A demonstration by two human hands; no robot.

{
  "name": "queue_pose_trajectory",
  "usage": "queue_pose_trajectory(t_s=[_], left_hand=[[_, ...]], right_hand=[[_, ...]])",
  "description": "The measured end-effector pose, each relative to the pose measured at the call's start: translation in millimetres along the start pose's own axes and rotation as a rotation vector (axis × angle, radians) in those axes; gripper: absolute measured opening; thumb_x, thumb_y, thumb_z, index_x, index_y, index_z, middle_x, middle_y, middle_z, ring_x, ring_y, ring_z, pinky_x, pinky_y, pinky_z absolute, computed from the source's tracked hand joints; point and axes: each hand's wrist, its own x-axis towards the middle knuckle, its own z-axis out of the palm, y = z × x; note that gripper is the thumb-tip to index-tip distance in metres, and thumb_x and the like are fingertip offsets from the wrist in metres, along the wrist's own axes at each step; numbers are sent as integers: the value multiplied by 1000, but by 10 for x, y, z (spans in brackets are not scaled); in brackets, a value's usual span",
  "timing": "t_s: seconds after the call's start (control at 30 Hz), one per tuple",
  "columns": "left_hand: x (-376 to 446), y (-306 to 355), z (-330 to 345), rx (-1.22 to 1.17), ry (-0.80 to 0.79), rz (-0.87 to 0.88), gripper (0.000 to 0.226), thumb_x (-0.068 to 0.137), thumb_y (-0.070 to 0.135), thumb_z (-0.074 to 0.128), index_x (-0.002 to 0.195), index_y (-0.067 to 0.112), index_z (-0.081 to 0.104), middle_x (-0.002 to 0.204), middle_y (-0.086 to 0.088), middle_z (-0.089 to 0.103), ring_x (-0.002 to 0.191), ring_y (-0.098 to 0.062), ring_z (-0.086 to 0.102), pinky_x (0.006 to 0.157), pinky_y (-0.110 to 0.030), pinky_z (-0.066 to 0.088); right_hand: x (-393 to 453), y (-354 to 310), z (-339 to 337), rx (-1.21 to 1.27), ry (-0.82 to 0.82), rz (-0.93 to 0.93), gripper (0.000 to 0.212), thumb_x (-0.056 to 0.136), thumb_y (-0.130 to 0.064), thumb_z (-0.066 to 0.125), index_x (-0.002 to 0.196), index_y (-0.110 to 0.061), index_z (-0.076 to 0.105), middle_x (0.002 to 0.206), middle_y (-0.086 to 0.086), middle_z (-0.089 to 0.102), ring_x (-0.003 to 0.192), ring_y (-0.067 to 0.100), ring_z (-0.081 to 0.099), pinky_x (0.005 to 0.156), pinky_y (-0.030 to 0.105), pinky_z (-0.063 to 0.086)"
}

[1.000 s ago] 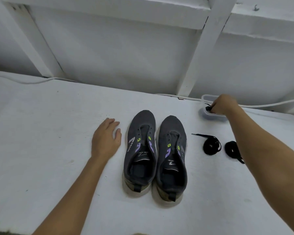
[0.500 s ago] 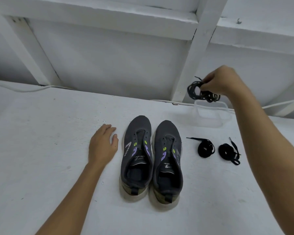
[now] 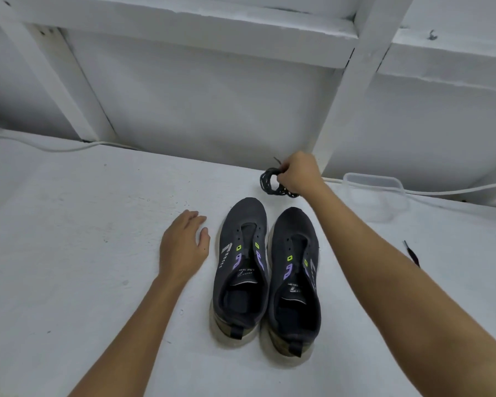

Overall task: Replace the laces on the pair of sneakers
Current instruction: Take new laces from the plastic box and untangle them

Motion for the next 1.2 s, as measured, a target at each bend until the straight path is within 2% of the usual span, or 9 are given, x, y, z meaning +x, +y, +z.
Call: queue_pose_trajectory(t_s=[0.07, 0.17, 0.37, 0.57, 0.73, 0.83, 0.93, 1.03, 1.2], left_hand=[[46, 25, -13, 19, 14, -13, 24, 90, 13, 67, 112, 8, 72, 121, -6, 67, 114, -26, 61, 91, -41, 48], [118, 96, -38, 62, 27, -35, 17, 89, 13, 66, 104, 10, 72, 111, -4, 68, 106, -28, 61, 83, -42, 46], [452, 361, -154, -52, -88, -184, 21, 97, 23, 54, 109, 17, 71, 111, 0, 69, 107, -24, 59, 90, -44, 49], [1007, 841, -173, -332, -244, -153, 19, 94, 22, 60, 106, 19, 74, 105, 6, 73, 96, -10, 64, 86, -19, 42], [1275, 1145, 22, -163, -475, -145, 37, 90, 35, 67, 124, 19, 69, 128, -1, 67, 121, -20, 59, 103, -32, 46], [1328, 1276, 132, -33, -513, -168, 32, 88, 42, 67, 113, 22, 69, 130, -4, 64, 120, -24, 58, 90, -29, 47], [1334, 1346, 189, 70, -527, -226, 41, 84, 45, 72, 114, 17, 70, 124, -5, 63, 113, -25, 60, 76, -29, 44], [1339, 1342, 213, 110, -501, -288, 36, 83, 32, 74, 117, 20, 70, 124, -3, 63, 112, -24, 62, 77, -29, 48], [1343, 1235, 210, 117, -433, -308, 31, 85, 18, 66, 116, 18, 70, 125, -6, 62, 110, -27, 63, 78, -30, 49]], right_hand=[[-17, 55, 184, -23, -20, 24, 25, 87, -5, 64, 107, -10, 79, 103, 14, 75, 92, 30, 68, 73, 28, 50], [-73, 123, 361, -99, -51, 48, 26, 87, -8, 64, 108, -15, 77, 107, 10, 73, 97, 30, 67, 69, 30, 45], [-81, 164, 345, -124, -10, 35, 22, 82, -25, 67, 101, -26, 77, 90, 2, 68, 86, 26, 60, 67, 29, 41], [-67, 253, 272, -50, 39, 30, 28, 86, -46, 65, 108, -34, 76, 106, -2, 73, 104, 25, 65, 72, 30, 44], [-114, 338, 221, -16, 41, 40, 22, 90, -38, 59, 101, -31, 77, 99, 1, 73, 90, 25, 63, 70, 29, 44], [-132, 350, 225, -5, 3, 13, 23, 91, -36, 59, 103, -30, 77, 103, 2, 74, 94, 26, 65, 73, 30, 47], [-145, 370, 248, 20, -15, -2, 29, 93, -31, 57, 116, -26, 74, 114, 2, 72, 108, 27, 64, 88, 36, 53], [-162, 413, 271, 43, -28, 14, 43, 96, -34, 59, 137, -25, 60, 128, 2, 67, 123, 26, 57, 101, 39, 49], [-157, 456, 263, 17, -55, 19, 52, 95, -36, 64, 143, -20, 54, 135, 4, 63, 127, 28, 54, 102, 40, 47]])
